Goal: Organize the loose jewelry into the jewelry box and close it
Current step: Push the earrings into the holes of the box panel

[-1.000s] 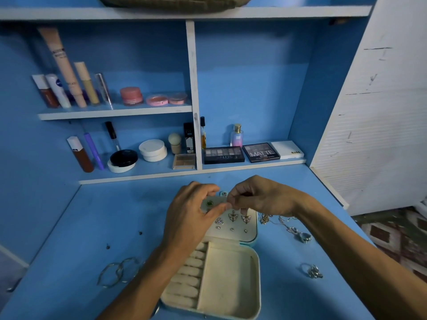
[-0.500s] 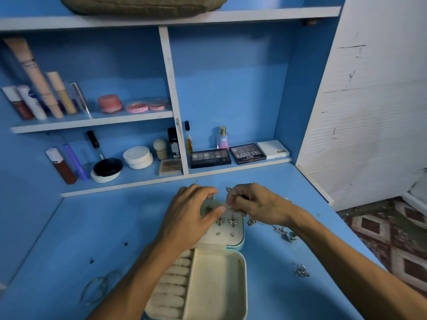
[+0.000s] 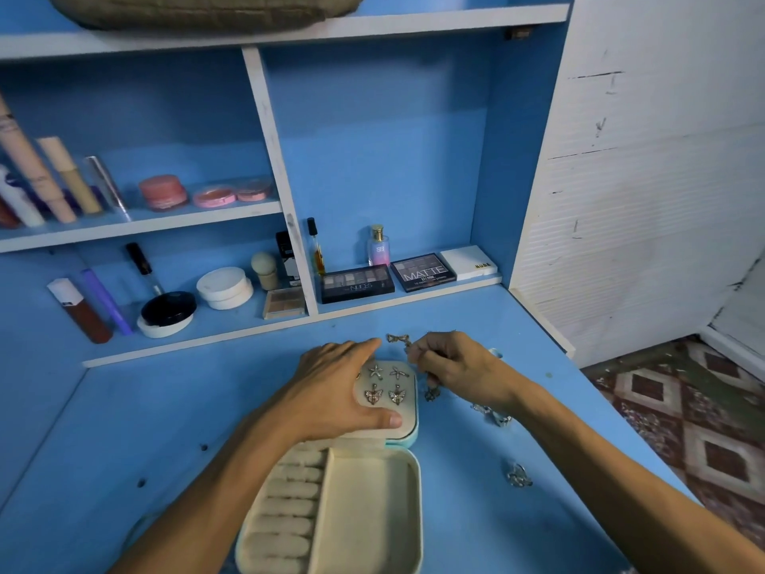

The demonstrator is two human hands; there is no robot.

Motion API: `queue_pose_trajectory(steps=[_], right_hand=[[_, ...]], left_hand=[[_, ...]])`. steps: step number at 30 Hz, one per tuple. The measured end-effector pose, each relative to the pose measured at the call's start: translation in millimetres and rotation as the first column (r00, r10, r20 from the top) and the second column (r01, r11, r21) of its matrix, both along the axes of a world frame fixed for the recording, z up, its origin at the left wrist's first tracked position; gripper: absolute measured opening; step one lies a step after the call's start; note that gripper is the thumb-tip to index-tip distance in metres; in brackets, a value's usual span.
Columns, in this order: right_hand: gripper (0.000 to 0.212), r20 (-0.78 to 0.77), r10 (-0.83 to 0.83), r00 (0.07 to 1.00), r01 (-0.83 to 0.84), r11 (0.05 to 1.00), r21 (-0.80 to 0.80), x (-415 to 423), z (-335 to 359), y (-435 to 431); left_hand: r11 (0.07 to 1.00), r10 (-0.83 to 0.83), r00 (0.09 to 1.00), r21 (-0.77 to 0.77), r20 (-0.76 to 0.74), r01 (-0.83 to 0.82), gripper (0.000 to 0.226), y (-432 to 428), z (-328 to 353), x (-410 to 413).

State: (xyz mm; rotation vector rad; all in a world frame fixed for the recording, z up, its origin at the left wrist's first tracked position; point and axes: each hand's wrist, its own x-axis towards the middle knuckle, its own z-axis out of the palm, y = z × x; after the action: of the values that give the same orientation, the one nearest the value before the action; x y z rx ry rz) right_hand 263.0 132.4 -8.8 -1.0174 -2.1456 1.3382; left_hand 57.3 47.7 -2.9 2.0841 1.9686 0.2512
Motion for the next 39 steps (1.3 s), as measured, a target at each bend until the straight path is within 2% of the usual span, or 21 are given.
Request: queue_pose_trajectory(steps=[4, 7, 12, 15, 17, 21, 24, 33, 39], right_hand=[[0.021, 0.0, -0.022, 1.0, 0.022, 1.0, -0.014, 0, -4, 0], [0.022, -0.045, -0.044, 0.998, 0.04, 0.996, -0.079, -1, -5, 0], [0.022, -0.165, -0.153, 0.974, 0.12, 0.974, -0.193, -1, -4, -3], [0.025, -0.213, -0.111, 0.971, 0.036, 0.945, -0.325, 0, 2, -8], [0.023, -0.2, -0.027, 0.979, -0.045, 0.938, -0.344, 2, 6, -12], [0.021, -0.124, 0.141, 0.982, -0.171, 0.946, -0.276, 7, 11, -19], [0.02, -0.092, 0.219, 0.971, -0.235, 0.943, -0.235, 7, 16, -25], [0.023, 0.097, 0.368, 0.925, -0.365, 0.93, -0.048, 3, 21, -33], [0.024, 0.198, 0.398, 0.896, -0.41, 0.912, 0.022, -2, 23, -34]], left_hand=[[1.0, 0.007, 0.999, 0.019, 0.045, -0.008, 0.114, 2, 6, 1], [0.997, 0.022, 1.0, 0.067, 0.019, -0.024, 0.115, 1, 14, 6], [0.97, 0.034, 0.999, 0.241, -0.007, -0.031, 0.098, -9, 17, 15], [0.938, 0.059, 0.997, 0.345, -0.051, -0.038, 0.095, -19, 13, 19], [0.879, 0.078, 0.992, 0.476, -0.096, -0.023, 0.091, -28, 10, 21], [0.678, 0.114, 0.979, 0.733, -0.169, 0.047, 0.083, -50, 0, 32], [0.564, 0.167, 0.96, 0.82, -0.227, 0.096, 0.072, -67, -12, 41], [0.446, 0.306, 0.925, 0.893, -0.223, 0.068, 0.048, -86, -29, 54], [0.455, 0.333, 0.907, 0.887, -0.257, 0.084, 0.043, -89, -30, 52]])
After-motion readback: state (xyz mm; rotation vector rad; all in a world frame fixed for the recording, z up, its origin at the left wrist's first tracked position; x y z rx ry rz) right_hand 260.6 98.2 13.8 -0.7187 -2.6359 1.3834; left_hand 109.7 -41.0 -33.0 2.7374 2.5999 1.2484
